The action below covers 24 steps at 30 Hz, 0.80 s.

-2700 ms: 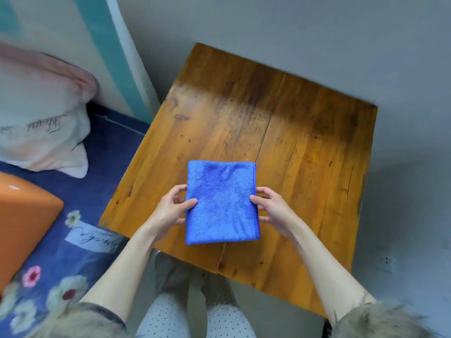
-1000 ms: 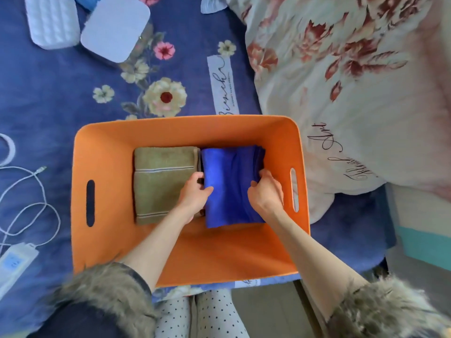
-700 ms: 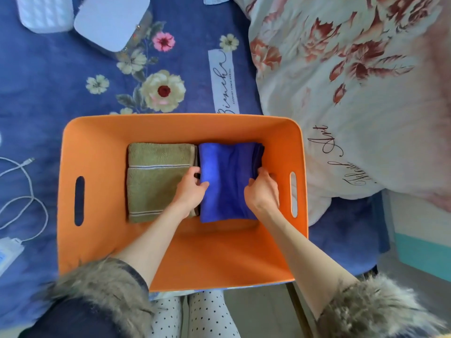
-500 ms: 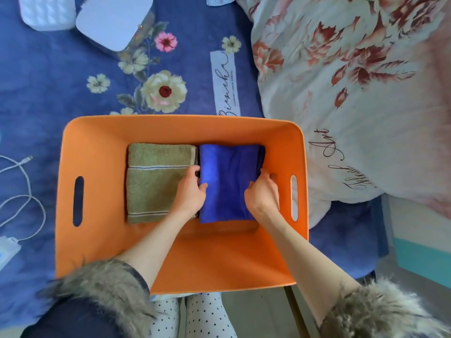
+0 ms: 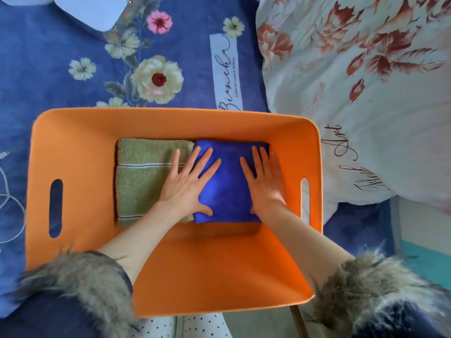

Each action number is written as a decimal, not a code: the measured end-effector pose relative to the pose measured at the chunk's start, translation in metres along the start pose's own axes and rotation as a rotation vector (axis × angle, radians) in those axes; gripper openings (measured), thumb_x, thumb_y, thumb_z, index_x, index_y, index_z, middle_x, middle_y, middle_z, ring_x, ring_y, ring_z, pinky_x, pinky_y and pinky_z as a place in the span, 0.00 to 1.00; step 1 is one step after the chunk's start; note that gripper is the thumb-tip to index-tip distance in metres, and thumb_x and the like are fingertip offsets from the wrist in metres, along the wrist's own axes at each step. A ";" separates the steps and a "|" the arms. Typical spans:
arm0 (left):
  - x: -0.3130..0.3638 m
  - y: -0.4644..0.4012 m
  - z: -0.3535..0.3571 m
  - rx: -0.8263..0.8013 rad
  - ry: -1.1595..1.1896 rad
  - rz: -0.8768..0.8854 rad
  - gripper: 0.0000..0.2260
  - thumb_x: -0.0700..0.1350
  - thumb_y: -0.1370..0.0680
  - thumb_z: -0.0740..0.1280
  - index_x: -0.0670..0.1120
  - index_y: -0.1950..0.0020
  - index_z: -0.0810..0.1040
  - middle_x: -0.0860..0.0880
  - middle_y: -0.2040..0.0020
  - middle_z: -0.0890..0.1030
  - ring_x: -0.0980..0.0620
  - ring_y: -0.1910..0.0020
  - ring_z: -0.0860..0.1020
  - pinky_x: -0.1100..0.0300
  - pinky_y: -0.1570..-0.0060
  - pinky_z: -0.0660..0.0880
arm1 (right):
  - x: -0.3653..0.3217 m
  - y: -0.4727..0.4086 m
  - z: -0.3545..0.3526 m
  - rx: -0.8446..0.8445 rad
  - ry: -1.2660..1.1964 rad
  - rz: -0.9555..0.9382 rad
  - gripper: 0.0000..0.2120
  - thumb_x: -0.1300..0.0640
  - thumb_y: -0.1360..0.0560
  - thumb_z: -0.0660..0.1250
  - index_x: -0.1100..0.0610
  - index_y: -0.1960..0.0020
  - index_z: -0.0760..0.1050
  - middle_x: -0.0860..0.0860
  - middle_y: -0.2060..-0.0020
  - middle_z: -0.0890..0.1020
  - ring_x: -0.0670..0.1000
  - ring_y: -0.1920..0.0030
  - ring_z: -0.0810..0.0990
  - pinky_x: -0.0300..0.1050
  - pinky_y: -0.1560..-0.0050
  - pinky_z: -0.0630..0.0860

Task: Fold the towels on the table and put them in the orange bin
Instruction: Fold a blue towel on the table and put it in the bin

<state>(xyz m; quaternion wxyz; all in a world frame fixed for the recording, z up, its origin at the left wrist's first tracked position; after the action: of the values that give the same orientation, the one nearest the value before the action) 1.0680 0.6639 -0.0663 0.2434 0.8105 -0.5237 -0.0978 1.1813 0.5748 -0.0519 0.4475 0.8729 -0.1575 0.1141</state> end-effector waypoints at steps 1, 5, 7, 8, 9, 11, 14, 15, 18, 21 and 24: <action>-0.002 -0.002 0.003 0.002 0.010 0.002 0.57 0.75 0.39 0.63 0.54 0.32 0.23 0.50 0.31 0.23 0.47 0.33 0.23 0.38 0.37 0.25 | 0.000 -0.005 0.004 -0.011 -0.011 -0.006 0.60 0.42 0.32 0.72 0.57 0.28 0.25 0.63 0.28 0.31 0.64 0.28 0.31 0.60 0.31 0.31; -0.002 -0.006 0.009 0.011 0.049 0.006 0.56 0.75 0.40 0.62 0.55 0.31 0.26 0.50 0.30 0.25 0.46 0.31 0.25 0.36 0.35 0.29 | -0.003 -0.016 0.012 -0.007 -0.026 -0.016 0.60 0.41 0.32 0.72 0.56 0.28 0.25 0.62 0.28 0.31 0.63 0.27 0.31 0.59 0.31 0.31; 0.000 -0.007 0.008 -0.007 0.041 0.003 0.56 0.75 0.39 0.63 0.54 0.30 0.27 0.50 0.30 0.25 0.45 0.30 0.27 0.36 0.35 0.30 | -0.004 -0.018 0.010 0.004 -0.029 -0.012 0.60 0.42 0.32 0.72 0.57 0.28 0.26 0.62 0.27 0.31 0.63 0.27 0.31 0.59 0.30 0.32; 0.000 -0.007 0.007 -0.024 0.040 0.008 0.56 0.74 0.38 0.63 0.54 0.29 0.28 0.50 0.30 0.25 0.45 0.29 0.28 0.36 0.34 0.30 | -0.005 -0.017 0.009 0.010 -0.038 -0.015 0.59 0.43 0.32 0.72 0.57 0.28 0.26 0.62 0.27 0.32 0.63 0.27 0.31 0.59 0.30 0.32; 0.001 -0.006 0.005 -0.043 0.045 0.016 0.55 0.73 0.37 0.63 0.54 0.28 0.29 0.50 0.29 0.26 0.45 0.27 0.29 0.36 0.34 0.30 | -0.005 -0.014 0.008 0.015 -0.062 -0.020 0.57 0.44 0.31 0.72 0.56 0.27 0.27 0.61 0.27 0.32 0.62 0.27 0.32 0.59 0.30 0.32; 0.002 -0.001 -0.002 -0.067 0.070 0.039 0.51 0.71 0.34 0.64 0.53 0.25 0.35 0.50 0.25 0.31 0.45 0.26 0.32 0.38 0.33 0.32 | -0.008 -0.003 0.004 0.040 -0.170 -0.030 0.53 0.49 0.29 0.71 0.56 0.26 0.30 0.59 0.26 0.34 0.61 0.26 0.34 0.57 0.29 0.33; 0.002 0.016 -0.025 -0.051 0.167 0.052 0.41 0.67 0.28 0.60 0.52 0.23 0.46 0.49 0.23 0.38 0.48 0.25 0.34 0.43 0.30 0.34 | -0.009 0.024 -0.009 0.101 -0.425 -0.034 0.47 0.51 0.27 0.69 0.54 0.24 0.36 0.56 0.24 0.38 0.58 0.24 0.41 0.55 0.26 0.40; 0.001 0.024 -0.034 -0.039 0.201 0.048 0.38 0.66 0.26 0.59 0.52 0.23 0.49 0.49 0.22 0.40 0.48 0.25 0.36 0.44 0.29 0.36 | -0.006 0.035 -0.016 0.123 -0.521 -0.024 0.45 0.50 0.26 0.68 0.54 0.24 0.38 0.55 0.24 0.40 0.57 0.24 0.44 0.54 0.26 0.46; 0.002 0.058 -0.061 0.000 0.288 0.029 0.31 0.61 0.23 0.59 0.51 0.24 0.55 0.49 0.22 0.45 0.49 0.24 0.39 0.45 0.28 0.39 | 0.004 0.074 -0.034 0.180 -0.760 0.014 0.38 0.52 0.24 0.65 0.54 0.23 0.44 0.53 0.23 0.48 0.55 0.25 0.54 0.51 0.31 0.62; 0.007 0.092 -0.098 0.094 0.386 0.010 0.27 0.57 0.22 0.59 0.50 0.25 0.60 0.48 0.22 0.50 0.49 0.23 0.45 0.49 0.27 0.44 | 0.019 0.122 -0.053 0.256 -0.906 0.084 0.34 0.52 0.24 0.63 0.55 0.24 0.50 0.52 0.25 0.57 0.57 0.29 0.63 0.50 0.34 0.66; 0.015 0.122 -0.138 0.182 0.477 0.026 0.24 0.53 0.21 0.60 0.48 0.27 0.63 0.47 0.24 0.58 0.48 0.24 0.52 0.51 0.27 0.50 | 0.033 0.177 -0.072 0.377 -0.935 0.164 0.33 0.51 0.25 0.64 0.54 0.25 0.54 0.51 0.28 0.62 0.56 0.32 0.67 0.50 0.37 0.67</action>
<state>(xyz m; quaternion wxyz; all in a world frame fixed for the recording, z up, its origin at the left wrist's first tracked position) 1.0336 0.6503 0.1144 0.2874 0.8225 -0.4683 0.1470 1.1414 0.5306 0.1325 0.1533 0.8810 -0.3855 -0.2273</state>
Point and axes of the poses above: each hand's wrist, its own y-axis away from the middle knuckle, its own z-axis out of the palm, x = y × z, the point moved 9 cm from there along -y, towards the middle knuckle
